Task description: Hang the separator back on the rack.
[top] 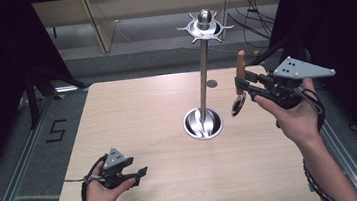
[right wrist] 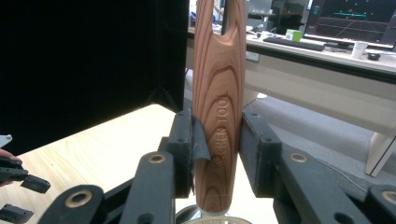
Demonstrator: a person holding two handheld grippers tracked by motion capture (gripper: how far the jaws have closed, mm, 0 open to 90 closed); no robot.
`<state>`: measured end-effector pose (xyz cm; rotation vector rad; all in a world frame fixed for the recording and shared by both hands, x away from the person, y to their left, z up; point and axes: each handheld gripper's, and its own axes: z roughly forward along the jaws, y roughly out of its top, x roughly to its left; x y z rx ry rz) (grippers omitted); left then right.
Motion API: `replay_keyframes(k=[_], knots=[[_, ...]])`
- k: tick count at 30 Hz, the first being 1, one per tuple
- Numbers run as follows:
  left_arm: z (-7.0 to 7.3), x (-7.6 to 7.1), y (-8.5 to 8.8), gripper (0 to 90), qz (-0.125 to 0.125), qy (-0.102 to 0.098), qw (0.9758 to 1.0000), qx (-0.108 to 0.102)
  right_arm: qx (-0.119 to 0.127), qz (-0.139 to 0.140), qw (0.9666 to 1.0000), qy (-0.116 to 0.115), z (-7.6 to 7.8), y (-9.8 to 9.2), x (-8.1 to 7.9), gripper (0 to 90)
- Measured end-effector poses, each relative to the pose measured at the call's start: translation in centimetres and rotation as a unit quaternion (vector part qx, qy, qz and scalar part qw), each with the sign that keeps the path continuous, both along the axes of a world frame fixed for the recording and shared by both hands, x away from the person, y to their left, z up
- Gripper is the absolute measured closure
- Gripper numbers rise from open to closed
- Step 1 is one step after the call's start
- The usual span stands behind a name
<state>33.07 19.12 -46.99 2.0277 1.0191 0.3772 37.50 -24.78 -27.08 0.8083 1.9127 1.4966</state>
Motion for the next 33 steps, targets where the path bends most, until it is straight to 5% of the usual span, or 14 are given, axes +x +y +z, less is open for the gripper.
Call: replay_keyframes(k=[33], knots=[[0.1, 0.0, 0.0, 35.8, -0.002, 0.002, 1.0, -0.001, 0.007, -0.012, 0.9998, 0.013, 0.9, 1.1, 0.9, 68.5]])
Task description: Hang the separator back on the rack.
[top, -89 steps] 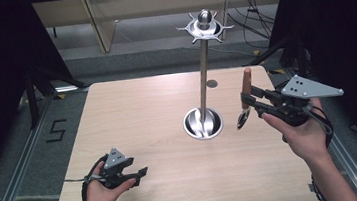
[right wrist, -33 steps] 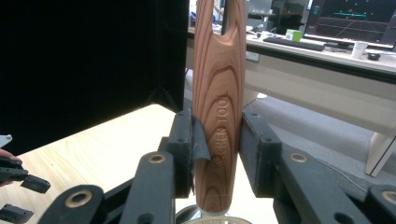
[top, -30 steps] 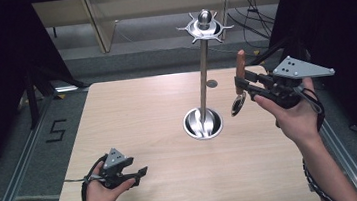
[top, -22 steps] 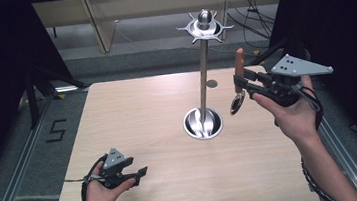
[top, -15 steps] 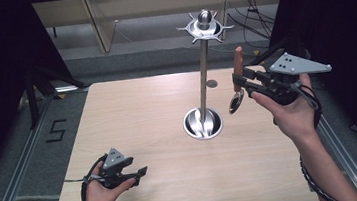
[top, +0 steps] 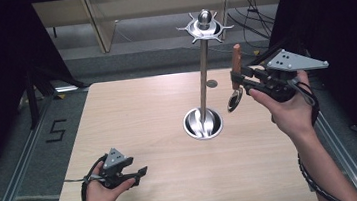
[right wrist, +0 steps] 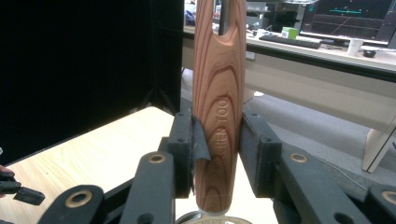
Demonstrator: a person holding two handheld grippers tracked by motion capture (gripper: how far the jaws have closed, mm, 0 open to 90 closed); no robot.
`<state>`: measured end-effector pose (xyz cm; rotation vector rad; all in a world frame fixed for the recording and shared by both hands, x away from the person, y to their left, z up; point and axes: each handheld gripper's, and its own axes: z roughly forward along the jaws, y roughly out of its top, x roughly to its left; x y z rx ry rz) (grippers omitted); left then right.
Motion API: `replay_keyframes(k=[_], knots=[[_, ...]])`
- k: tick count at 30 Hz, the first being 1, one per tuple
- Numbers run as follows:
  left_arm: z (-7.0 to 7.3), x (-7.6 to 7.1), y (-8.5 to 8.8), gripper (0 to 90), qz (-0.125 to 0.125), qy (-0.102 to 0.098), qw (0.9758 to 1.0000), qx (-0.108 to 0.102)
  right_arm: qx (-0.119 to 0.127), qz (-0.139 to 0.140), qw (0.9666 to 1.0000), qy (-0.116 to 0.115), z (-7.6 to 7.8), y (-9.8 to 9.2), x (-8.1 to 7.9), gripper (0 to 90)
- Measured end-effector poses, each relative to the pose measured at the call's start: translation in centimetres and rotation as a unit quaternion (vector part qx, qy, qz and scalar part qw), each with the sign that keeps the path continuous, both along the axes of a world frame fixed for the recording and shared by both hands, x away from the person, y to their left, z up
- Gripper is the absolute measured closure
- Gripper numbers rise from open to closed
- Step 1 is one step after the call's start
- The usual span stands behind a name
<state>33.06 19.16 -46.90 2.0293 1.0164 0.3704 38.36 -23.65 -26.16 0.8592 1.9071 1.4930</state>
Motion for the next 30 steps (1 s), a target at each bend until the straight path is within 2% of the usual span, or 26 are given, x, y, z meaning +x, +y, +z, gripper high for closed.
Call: replay_keyframes(k=[1, 4, 5, 10, 14, 15, 19, 22, 24, 25, 27, 30], knots=[[0.0, 0.0, 0.0, 35.8, 0.001, 0.0, 1.0, -0.001, -0.007, 0.0, 0.9999, -0.009, 0.1, -0.1, 0.2, 68.5], [0.0, 0.0, 0.0, 35.8, 0.0, 0.0, 1.0, 0.0, -0.005, -0.003, 0.9999, -0.009, 0.1, 0.0, 0.2, 68.5], [0.0, 0.0, 0.0, 35.8, 0.0, 0.0, 1.0, 0.0, -0.001, -0.003, 1.0, 0.001, 0.2, 0.2, 0.1, 68.5], [-0.1, 0.0, 0.0, 35.8, 0.004, -0.001, 1.0, 0.0, -0.002, -0.005, 1.0, 0.001, 0.3, 0.3, 0.3, 68.5], [0.0, 0.0, 0.0, 35.8, 0.0, 0.0, 1.0, -0.001, 0.0, -0.004, 0.9999, 0.015, 0.4, 0.4, 0.4, 68.5], [0.0, 0.0, 0.0, 35.8, 0.001, -0.001, 1.0, -0.002, -0.004, -0.007, 1.0, 0.004, 0.4, 0.4, 0.6, 68.5], [0.0, 0.0, 0.0, 35.8, 0.0, 0.0, 1.0, -0.002, -0.002, -0.005, 0.9999, 0.01, 0.6, 0.5, 0.7, 68.4], [0.0, 0.0, 0.0, 35.8, 0.0, -0.001, 1.0, -0.001, -0.008, -0.004, 1.0, -0.002, 0.6, 0.6, 1.0, 68.5], [0.1, 0.0, 0.1, 35.8, -0.002, 0.0, 1.0, 0.003, -0.002, -0.006, 0.9998, 0.018, 0.6, 0.8, 0.9, 68.4], [0.1, 0.0, 0.1, 35.8, -0.004, -0.002, 1.0, 0.005, -0.009, -0.007, 0.9999, 0.005, 0.6, 0.7, 1.0, 68.5], [0.1, 0.0, 0.1, 35.8, -0.004, -0.002, 1.0, 0.005, -0.006, -0.006, 0.9999, 0.014, 0.6, 0.8, 1.1, 68.4], [0.1, 0.0, 0.1, 35.8, -0.004, -0.001, 1.0, 0.005, -0.005, -0.004, 0.9999, 0.008, 0.6, 0.9, 1.3, 68.4]])
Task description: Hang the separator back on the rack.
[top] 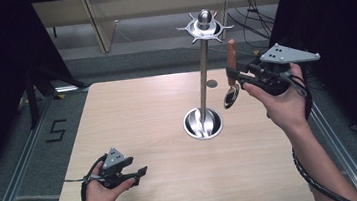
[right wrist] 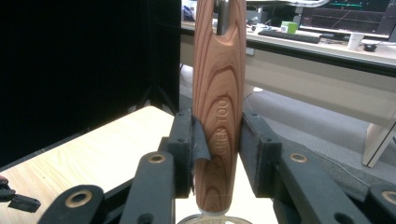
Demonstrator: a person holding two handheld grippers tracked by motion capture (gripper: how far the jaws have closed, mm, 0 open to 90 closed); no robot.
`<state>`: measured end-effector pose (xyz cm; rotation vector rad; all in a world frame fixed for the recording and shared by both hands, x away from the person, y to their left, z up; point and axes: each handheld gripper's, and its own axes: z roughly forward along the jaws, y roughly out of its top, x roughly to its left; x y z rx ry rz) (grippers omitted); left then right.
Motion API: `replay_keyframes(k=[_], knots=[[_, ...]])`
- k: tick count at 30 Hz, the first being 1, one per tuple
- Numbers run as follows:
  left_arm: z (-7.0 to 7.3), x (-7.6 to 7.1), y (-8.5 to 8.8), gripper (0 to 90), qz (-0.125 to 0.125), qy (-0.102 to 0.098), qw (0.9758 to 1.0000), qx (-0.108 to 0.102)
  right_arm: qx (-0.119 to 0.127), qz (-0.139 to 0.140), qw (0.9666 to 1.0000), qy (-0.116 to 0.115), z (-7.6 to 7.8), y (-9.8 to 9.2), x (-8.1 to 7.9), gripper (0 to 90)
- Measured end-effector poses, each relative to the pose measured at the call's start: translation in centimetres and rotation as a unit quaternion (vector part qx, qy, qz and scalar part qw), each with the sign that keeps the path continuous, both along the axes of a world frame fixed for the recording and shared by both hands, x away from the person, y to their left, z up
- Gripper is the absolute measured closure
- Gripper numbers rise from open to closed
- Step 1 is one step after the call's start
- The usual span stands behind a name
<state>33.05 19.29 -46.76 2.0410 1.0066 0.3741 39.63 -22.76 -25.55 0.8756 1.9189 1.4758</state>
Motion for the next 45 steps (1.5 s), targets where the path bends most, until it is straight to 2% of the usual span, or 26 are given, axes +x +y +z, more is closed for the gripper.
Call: replay_keyframes(k=[1, 3, 4, 8, 13, 14, 18, 19, 20, 21, 24, 25, 27, 28, 29, 34, 38, 42, 45], knots=[[0.0, 0.0, 0.0, 35.8, 0.0, 0.0, 1.0, 0.0, 0.003, -0.002, 1.0, 0.004, 0.0, 0.0, 0.0, 68.5], [0.0, 0.0, 0.0, 35.8, 0.0, -0.001, 1.0, -0.001, -0.001, -0.005, 1.0, -0.003, 0.1, 0.0, 0.1, 68.5], [0.0, 0.0, 0.0, 35.8, 0.001, -0.001, 1.0, -0.001, 0.003, -0.007, 0.9999, 0.01, 0.1, 0.1, 0.0, 68.4], [0.0, 0.0, 0.0, 35.8, 0.0, -0.001, 1.0, 0.0, 0.006, -0.006, 0.9999, 0.014, 0.1, 0.2, 0.1, 68.4], [0.0, 0.0, 0.0, 35.8, 0.0, 0.001, 1.0, 0.001, -0.001, -0.007, 1.0, 0.004, 0.2, 0.3, 0.3, 68.4], [0.0, 0.0, 0.0, 35.8, 0.0, 0.0, 1.0, -0.001, 0.002, -0.007, 0.9999, 0.013, 0.2, 0.4, 0.2, 68.5], [0.0, 0.0, 0.0, 35.8, 0.0, -0.001, 1.0, 0.001, 0.004, -0.009, 0.9998, 0.016, 0.3, 0.6, 0.3, 68.5], [0.0, 0.0, 0.0, 35.8, 0.001, -0.003, 1.0, 0.0, 0.003, -0.01, 0.9998, 0.014, 0.4, 0.7, 0.4, 68.5], [0.0, 0.0, 0.0, 35.8, 0.001, -0.003, 1.0, 0.0, -0.003, -0.01, 0.9999, 0.001, 0.4, 0.6, 0.6, 68.5], [0.0, 0.0, 0.0, 35.8, 0.004, -0.005, 1.0, -0.002, -0.003, -0.01, 0.9999, 0.001, 0.4, 0.6, 0.6, 68.5], [0.0, 0.0, 0.0, 35.8, 0.004, -0.005, 1.0, -0.003, -0.006, -0.011, 0.9999, 0.004, 0.4, 0.7, 0.7, 68.5], [0.0, 0.0, 0.0, 35.8, 0.004, -0.005, 1.0, -0.003, 0.001, -0.013, 0.9998, 0.018, 0.4, 0.9, 0.7, 68.5], [0.0, 0.0, 0.0, 35.8, 0.003, -0.005, 1.0, -0.003, 0.001, -0.013, 0.9998, 0.016, 0.3, 0.9, 0.7, 68.5], [0.0, 0.0, -0.1, 35.8, 0.006, -0.006, 0.9999, -0.006, -0.004, -0.014, 0.9999, 0.008, 0.3, 0.9, 0.8, 68.4], [0.0, 0.0, -0.1, 35.8, 0.007, -0.006, 0.9999, -0.006, 0.005, -0.016, 0.9996, 0.025, 0.3, 1.1, 0.6, 68.4], [0.0, 0.0, 0.0, 35.8, 0.004, -0.005, 1.0, -0.003, -0.001, -0.014, 0.9998, 0.015, 0.3, 1.1, 1.0, 68.5], [0.0, 0.0, 0.0, 35.8, 0.002, -0.005, 1.0, -0.004, 0.005, -0.015, 0.9995, 0.027, 0.3, 1.2, 1.0, 68.5], [0.0, 0.0, -0.1, 35.8, 0.006, -0.005, 1.0, -0.006, -0.004, -0.017, 0.9997, 0.019, 0.4, 1.2, 1.3, 68.5], [-0.1, -0.1, -0.1, 35.8, 0.011, -0.002, 0.9999, -0.011, -0.002, -0.017, 0.9996, 0.023, 0.4, 1.3, 1.4, 68.5]])
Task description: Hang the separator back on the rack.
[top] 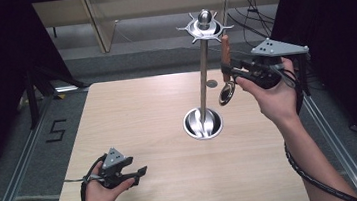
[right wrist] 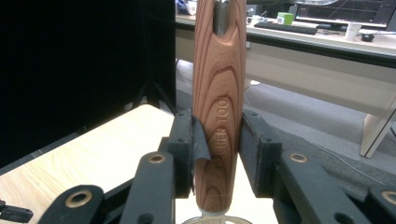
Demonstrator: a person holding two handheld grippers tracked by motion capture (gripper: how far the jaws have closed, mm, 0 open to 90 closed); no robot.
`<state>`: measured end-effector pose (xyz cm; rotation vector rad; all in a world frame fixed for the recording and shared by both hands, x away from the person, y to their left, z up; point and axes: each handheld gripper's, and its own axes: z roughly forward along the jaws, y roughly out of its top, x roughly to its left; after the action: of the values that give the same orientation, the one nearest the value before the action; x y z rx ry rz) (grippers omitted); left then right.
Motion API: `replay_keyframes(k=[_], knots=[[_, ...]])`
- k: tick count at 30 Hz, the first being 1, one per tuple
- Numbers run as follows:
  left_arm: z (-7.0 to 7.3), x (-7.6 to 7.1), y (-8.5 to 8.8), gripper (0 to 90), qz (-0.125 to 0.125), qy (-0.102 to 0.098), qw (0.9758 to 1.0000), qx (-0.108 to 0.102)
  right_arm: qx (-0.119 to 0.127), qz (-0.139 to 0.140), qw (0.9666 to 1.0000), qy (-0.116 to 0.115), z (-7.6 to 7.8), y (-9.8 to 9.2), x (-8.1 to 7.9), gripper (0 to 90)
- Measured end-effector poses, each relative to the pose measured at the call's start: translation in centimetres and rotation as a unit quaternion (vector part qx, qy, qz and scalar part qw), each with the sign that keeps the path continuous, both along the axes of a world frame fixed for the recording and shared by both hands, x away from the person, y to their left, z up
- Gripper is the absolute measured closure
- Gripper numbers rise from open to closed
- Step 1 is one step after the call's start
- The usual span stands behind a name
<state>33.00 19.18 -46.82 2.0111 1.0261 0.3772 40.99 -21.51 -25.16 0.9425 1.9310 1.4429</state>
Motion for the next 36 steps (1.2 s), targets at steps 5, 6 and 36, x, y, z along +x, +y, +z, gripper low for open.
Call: replay_keyframes(k=[5, 6, 36], knots=[[0.08, 0.04, 0.12, 35.7, -0.008, -0.003, 0.9999, 0.007, 0.0, -0.001, 1.0, 0.002, -0.02, 0.09, 0.2, 68.4], [0.07, 0.02, 0.09, 35.8, -0.006, -0.004, 0.9999, 0.007, 0.001, 0.0, 0.9999, 0.013, 0.02, 0.2, 0.15, 68.4], [0.05, 0.03, 0.09, 35.8, -0.007, -0.004, 0.9999, 0.008, 0.007, -0.005, 0.9996, 0.027, -0.05, 0.76, 0.52, 68.5]])
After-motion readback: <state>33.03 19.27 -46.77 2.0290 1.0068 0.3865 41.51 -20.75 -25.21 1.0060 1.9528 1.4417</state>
